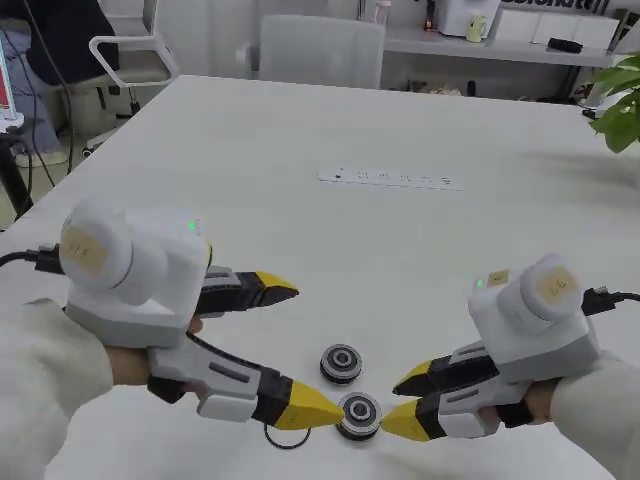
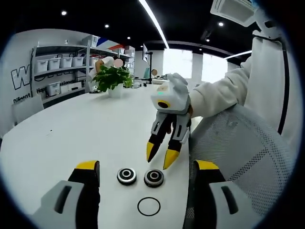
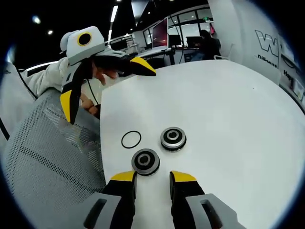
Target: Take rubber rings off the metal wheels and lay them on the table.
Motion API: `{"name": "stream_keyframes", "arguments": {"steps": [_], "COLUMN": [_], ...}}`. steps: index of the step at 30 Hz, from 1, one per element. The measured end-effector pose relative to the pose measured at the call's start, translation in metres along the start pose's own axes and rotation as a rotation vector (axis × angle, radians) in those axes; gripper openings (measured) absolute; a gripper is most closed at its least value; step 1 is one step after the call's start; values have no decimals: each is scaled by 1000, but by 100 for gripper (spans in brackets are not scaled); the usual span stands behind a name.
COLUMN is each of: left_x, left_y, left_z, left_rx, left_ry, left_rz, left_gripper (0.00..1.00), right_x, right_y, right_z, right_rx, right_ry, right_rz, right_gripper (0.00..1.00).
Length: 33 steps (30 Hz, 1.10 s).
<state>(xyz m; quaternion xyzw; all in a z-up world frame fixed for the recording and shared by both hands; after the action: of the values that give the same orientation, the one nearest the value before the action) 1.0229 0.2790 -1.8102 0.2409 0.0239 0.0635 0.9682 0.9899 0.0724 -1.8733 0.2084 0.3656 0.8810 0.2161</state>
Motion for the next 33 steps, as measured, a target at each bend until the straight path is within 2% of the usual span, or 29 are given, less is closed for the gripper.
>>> {"name": "stream_keyframes", "arguments": {"steps": [4, 8, 12, 14, 17, 21, 23, 27, 30, 33], "left_x": [4, 1, 0, -2, -5, -4, -2, -1, -1, 0], "left_y": [-12, -24, -37, -42, -44, -42, -39, -36, -36, -40], "left_z": [11, 25, 35, 37, 29, 13, 1, -8, -14, -17], "left_rx": [50, 26, 51, 47, 37, 35, 63, 64, 49, 29], "left_ry": [-71, -103, -150, -164, -168, -133, -142, -133, -118, -78], "left_rz": [-7, -41, -66, -64, -75, -62, -38, -38, -31, -25], "left_gripper": [77, 75, 73, 72, 68, 63, 62, 58, 52, 48], "right_x": [0, 0, -1, -1, -2, -2, -1, -1, -2, -1], "right_y": [1, 1, 2, 3, 5, 5, 5, 5, 5, 4], "right_z": [1, 1, 0, 1, 0, 2, 3, 3, 2, 1], "right_rx": [-8, -7, -13, -17, -23, -37, -45, -50, -50, -46], "right_ry": [1, 6, 5, 5, 1, 11, 17, 24, 17, 11], "right_rz": [-1, 0, -5, -8, -12, -10, -7, -8, -9, -3], "right_gripper": [25, 25, 25, 25, 25, 23, 23, 22, 22, 22]}}
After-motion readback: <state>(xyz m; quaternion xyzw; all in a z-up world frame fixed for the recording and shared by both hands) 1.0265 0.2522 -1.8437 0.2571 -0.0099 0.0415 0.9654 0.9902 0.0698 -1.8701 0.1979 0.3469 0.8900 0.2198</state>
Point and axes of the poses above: the centre of the closed fingertips' face, and the gripper's own axes: y roughly backward along the fingers, x roughly to its left, z roughly out of its top, the point moved 10 cm from there along y, roughly backward along the fingers, and after that the axes turned 4 degrees about x, right-handed, at the moved point
